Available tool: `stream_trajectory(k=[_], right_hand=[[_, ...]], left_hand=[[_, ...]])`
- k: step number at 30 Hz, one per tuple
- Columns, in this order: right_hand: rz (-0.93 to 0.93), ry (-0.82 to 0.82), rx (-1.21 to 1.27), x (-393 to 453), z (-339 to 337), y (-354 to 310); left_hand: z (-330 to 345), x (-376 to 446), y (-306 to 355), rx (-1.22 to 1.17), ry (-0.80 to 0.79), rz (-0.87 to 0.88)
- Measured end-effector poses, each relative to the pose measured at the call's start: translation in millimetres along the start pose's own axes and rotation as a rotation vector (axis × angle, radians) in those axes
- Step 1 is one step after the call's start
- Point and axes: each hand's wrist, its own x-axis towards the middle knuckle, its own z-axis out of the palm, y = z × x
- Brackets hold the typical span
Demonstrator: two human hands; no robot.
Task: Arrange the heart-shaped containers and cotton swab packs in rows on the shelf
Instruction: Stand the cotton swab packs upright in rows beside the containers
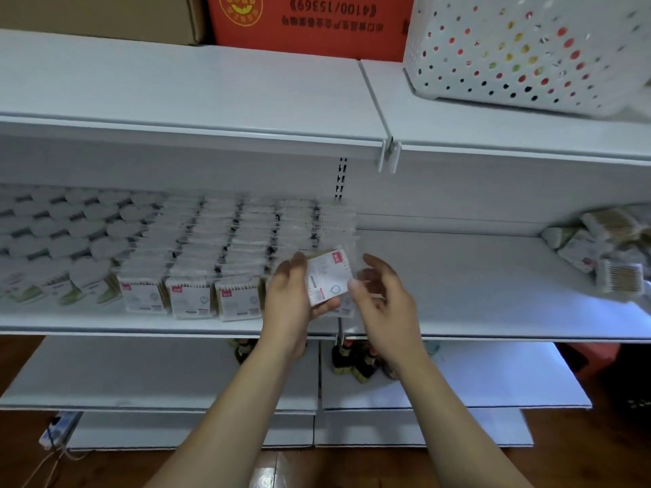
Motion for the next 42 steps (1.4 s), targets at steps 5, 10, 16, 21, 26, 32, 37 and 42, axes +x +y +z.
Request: stream_trajectory(k=[5,10,16,21,26,32,37,42], right_hand=[[0.058,0.130,0.030,8,-27,1],[-0.047,0.249,-0.255,61,-63,42],[-0.237,0.038,-0.526,139,-57,77],[-0.267,-0.078,-0.639,186,-42,105],[-0.353,-0.122,-0.650,207,-30,124],[-0.442,0.000,-0.879,219,-31,134],[-0.435,-0.036,-1.013,218,-31,134],[-0.439,-0.080,-1.025,204,-44,135]], left_hand=[[25,-3,-5,0.296,-0.163,0.040],[25,27,-12,1.283,-0.137,0.713],[47,64,-14,1.847,-0.264,0.520],[55,85,-20,1.891,-0.204,0.487],[54,96,-26,1.879,-0.152,0.549],[57,97,-29,1.884,-0.089,0.556],[62,93,-25,1.873,-0.060,0.534],[71,82,-23,1.862,-0.036,0.510]])
